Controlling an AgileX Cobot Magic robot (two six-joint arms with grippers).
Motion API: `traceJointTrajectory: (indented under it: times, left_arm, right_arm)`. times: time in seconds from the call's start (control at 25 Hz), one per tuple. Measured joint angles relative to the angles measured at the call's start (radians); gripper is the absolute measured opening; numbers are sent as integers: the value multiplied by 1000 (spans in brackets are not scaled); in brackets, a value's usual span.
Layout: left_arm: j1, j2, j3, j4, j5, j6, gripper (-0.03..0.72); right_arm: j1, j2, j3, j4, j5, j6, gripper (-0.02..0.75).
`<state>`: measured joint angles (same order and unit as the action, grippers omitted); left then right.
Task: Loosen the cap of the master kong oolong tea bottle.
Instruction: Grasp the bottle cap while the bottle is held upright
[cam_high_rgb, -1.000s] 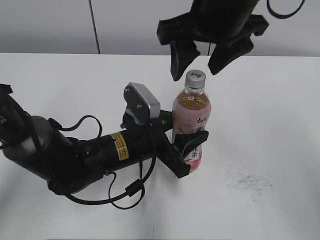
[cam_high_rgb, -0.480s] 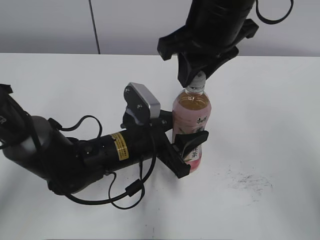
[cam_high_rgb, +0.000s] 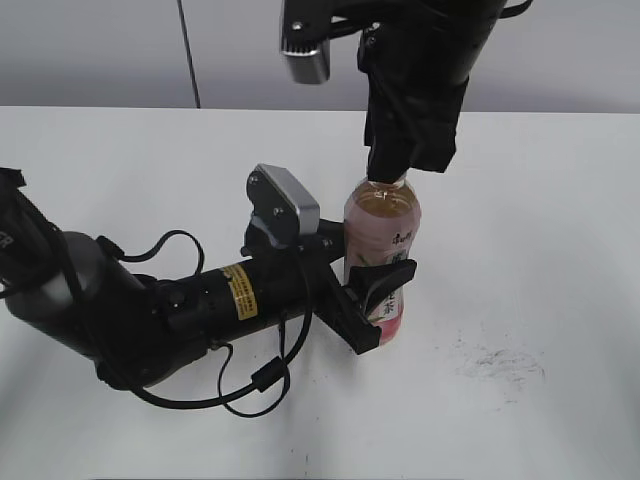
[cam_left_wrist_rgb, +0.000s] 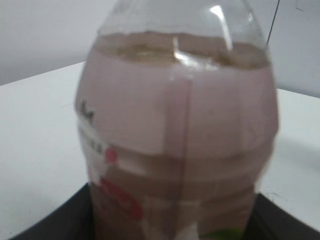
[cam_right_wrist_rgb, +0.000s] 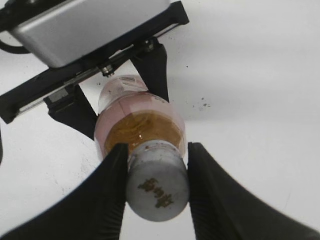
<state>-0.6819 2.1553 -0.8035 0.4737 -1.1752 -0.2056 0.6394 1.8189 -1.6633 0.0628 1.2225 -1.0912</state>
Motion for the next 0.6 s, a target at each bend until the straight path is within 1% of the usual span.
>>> traceJointTrajectory:
  times: [0.16,0.44,0.52,0.6]
  left_arm:
    - [0,0,0,0,0,-1,382]
    - [0,0,0,0,0,-1,382]
    - [0,0,0,1,0,-1,382]
    - [0,0,0,2,0,0,382]
  right_arm:
    - [0,0,0,3,1,-45,273]
    - [0,-1,0,17,1,-52,279]
    - [0,-3,0,24,1,-51,335]
    - [0,-8,0,33,1,-51,429]
